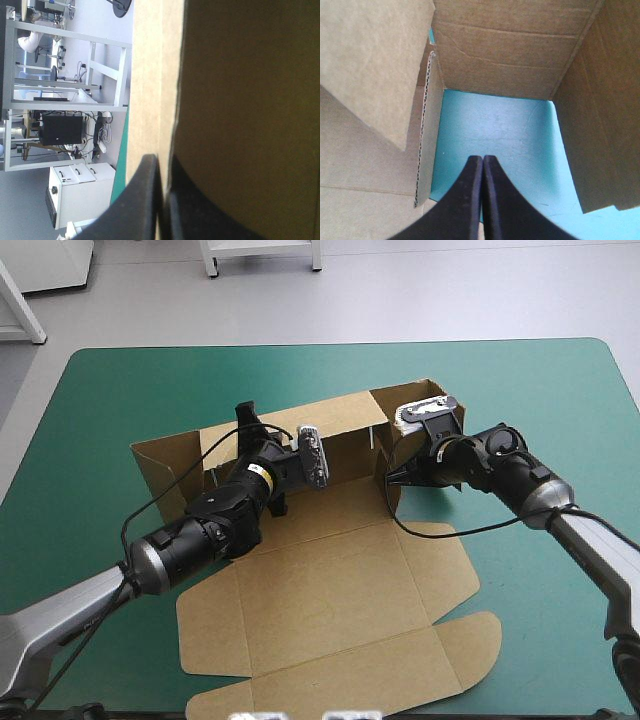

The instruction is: Fold the box

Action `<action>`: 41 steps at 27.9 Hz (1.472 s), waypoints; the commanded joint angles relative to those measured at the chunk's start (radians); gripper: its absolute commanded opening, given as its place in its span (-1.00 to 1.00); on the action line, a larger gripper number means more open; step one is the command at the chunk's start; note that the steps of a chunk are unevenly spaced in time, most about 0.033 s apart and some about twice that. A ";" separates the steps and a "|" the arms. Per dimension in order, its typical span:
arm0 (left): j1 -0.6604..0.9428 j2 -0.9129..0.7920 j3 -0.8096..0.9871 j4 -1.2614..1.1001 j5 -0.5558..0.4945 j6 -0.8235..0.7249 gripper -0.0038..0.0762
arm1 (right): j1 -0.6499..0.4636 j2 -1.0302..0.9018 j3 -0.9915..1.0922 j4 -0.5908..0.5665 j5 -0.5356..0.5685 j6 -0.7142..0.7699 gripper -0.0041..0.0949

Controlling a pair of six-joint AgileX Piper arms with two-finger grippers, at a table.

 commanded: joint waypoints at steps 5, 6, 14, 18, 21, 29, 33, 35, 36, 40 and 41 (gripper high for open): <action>0.000 -0.030 -0.018 -0.025 0.037 -0.037 -0.93 | -0.004 -0.037 -0.032 -0.008 -0.039 -0.001 -0.96; 0.000 -0.030 -0.018 -0.025 0.037 -0.037 -0.93 | -0.004 -0.037 -0.032 -0.008 -0.039 -0.001 -0.96; 0.000 -0.030 -0.018 -0.025 0.037 -0.037 -0.93 | -0.004 -0.037 -0.032 -0.008 -0.042 -0.001 -0.96; 0.000 -0.030 -0.018 -0.025 0.037 -0.037 -0.93 | -0.004 -0.037 -0.029 -0.008 -0.077 -0.001 -0.96; 0.000 -0.030 -0.018 -0.025 0.037 -0.037 -0.93 | -0.004 -0.037 -0.033 -0.008 -0.090 -0.001 -0.96; 0.000 -0.030 -0.018 -0.025 0.035 -0.037 -0.93 | -0.004 -0.035 -0.166 -0.011 -0.004 -0.001 -0.95; 0.000 -0.030 -0.018 -0.025 0.035 -0.029 -0.93 | -0.030 0.005 -0.307 -0.003 0.069 -0.001 -0.96; 0.000 -0.030 -0.018 -0.025 0.035 -0.029 -0.93 | -0.044 0.037 -0.374 0.016 0.105 -0.016 -0.96; 0.000 -0.030 -0.018 -0.025 0.037 -0.029 -0.93 | -0.062 0.078 -0.448 0.062 0.149 -0.051 -0.96; 0.000 -0.030 -0.018 -0.025 0.037 -0.029 -0.93 | -0.083 0.195 -0.673 0.124 0.266 -0.092 -0.96; 0.000 -0.030 -0.018 -0.025 0.037 -0.029 -0.93 | -0.083 0.210 -0.704 0.126 0.282 -0.092 -0.96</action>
